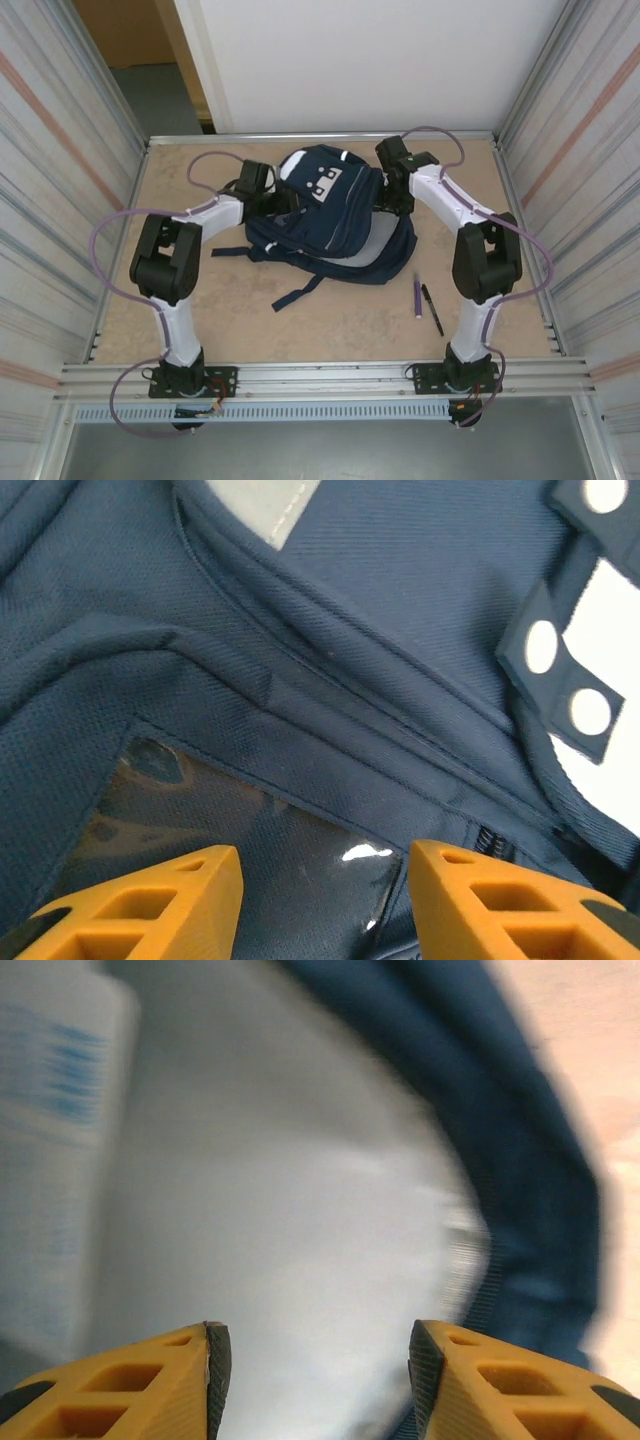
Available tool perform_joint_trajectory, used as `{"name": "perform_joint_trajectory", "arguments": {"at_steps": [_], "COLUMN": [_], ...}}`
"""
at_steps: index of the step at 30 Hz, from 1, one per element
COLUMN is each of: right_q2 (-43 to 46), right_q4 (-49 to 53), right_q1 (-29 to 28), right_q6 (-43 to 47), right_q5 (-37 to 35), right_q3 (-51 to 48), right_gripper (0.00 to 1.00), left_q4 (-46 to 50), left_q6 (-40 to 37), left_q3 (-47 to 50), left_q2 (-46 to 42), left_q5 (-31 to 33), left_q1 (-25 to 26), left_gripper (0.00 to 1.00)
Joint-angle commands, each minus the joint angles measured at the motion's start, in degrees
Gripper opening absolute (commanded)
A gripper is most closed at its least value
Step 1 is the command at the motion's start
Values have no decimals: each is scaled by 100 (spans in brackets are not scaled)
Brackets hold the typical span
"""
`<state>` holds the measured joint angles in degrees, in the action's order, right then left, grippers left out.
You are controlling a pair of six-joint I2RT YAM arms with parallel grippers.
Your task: Pack the student bag
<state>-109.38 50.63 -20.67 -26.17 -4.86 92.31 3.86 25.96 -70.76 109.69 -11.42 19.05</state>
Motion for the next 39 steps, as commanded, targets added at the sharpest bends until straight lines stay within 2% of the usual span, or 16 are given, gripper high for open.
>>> {"name": "perform_joint_trajectory", "arguments": {"at_steps": [1, 8, 11, 14, 16, 19, 21, 24, 27, 28, 29, 30, 32, 34, 39], "right_q2": [-292, -365, -274, 43, 388, 899, 1161, 1460, 1677, 1733, 1785, 1818, 1855, 1890, 2068], "right_q4": [814, 896, 872, 714, 459, 199, 56, -20, -52, -113, -194, -279, -383, -392, -442], "right_q1": [2, -59, -91, -197, -235, -375, -482, -608, -632, -636, -631, -623, -587, -570, -430], "right_q6": [378, 565, 612, 677, 771, 741, 672, 588, 587, 566, 537, 502, 431, 411, 403], "right_q5": [-1551, -2476, -2528, -2166, -1229, 207, 755, 946, 892, 910, 930, 957, 1126, 1233, 1178], "right_q3": [215, 458, 481, 375, 176, -182, -480, -881, -1209, -1329, -1458, -1550, -1667, -1702, -1908], "right_gripper": [52, 53, 54, 55, 55, 55, 55, 55, 55, 56, 56, 56, 56, 56, 56], "left_q4": [214, 275, 225, 224, 543, 1272, 1839, 2519, 2600, 2555, 2652, 2824, 2689, 2936, 3629], "left_q6": [648, 923, 1136, 1269, 1148, 436, -109, -1066, -2673, -3542, -4438, -5010, -5473, -6249, -7337], "left_q3": [740, 1765, 2151, 2493, 2558, 2382, 2127, 1741, 1581, 1532, 1449, 1287, 1022, 683, 226], "left_q2": [-298, -1357, -1846, -2455, -2822, -3189, -3250, -3162, -3035, -2969, -2895, -2832, -2713, -2513, -2009], "left_q5": [693, 982, 706, 415, 376, 49, -63, 123, 193, -163, -845, -1318, -1472, -2003, -1577], "left_q1": [-212, -371, -367, -336, -314, -269, -73, 502, 1154, 1357, 1446, 1443, 1175, 769, 653], "left_gripper": [48, 48, 48, 49, 49, 51, 53, 59, 62, 66, 79, 85, 95, 99, 99]}}
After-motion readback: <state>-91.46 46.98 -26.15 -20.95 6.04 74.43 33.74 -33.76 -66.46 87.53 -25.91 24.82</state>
